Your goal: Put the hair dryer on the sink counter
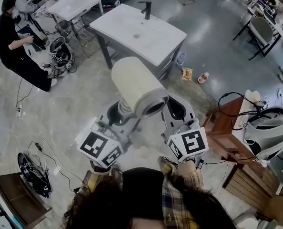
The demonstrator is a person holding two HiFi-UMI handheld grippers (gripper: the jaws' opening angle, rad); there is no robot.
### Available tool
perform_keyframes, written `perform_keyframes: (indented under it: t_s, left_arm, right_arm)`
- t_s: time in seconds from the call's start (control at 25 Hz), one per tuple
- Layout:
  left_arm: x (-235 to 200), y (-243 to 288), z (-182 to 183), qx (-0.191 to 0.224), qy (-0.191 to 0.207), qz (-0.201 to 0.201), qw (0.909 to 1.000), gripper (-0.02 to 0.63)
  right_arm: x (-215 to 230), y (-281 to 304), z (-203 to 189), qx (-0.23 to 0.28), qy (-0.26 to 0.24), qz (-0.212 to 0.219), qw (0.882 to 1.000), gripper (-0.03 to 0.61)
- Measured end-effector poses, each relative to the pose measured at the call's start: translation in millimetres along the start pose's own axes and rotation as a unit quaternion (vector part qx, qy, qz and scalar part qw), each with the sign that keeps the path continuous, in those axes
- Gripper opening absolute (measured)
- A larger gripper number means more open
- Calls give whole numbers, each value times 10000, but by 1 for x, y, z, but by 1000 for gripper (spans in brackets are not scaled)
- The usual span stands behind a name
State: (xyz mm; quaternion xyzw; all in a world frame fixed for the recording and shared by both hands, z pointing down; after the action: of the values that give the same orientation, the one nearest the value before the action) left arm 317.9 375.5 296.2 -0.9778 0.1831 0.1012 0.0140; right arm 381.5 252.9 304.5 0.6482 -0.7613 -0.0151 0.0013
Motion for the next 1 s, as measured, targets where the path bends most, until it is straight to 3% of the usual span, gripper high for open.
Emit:
perform_keyframes:
  t_s: [0.36,0.68,1.0]
  left_arm:
    - [-94,57,18,-37,-232,-99,9997,186]
    - [-181,133,43,-95,-157,-429,9989,186]
    - [-248,176,55,-159,-90,-773,9968,186]
  right_arm:
    - [34,98,6,-83,-61,-22,9999,15]
    - [80,193,14,-68,-103,-422,9990,15]
    - [104,259,9,-28,-47,-827,9966,15]
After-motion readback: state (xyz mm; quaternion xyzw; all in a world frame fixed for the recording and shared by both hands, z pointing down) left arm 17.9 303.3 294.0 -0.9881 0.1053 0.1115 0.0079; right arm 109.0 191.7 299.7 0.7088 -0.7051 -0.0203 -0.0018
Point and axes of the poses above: the fingertips, and each gripper's own axes: y forward along the fingers, x to its right, z out of its top, the point moved 5 cm from there along -y, backward along the fingers, and after that the axes turned 9 degrees about z, right-handed, at the moved point
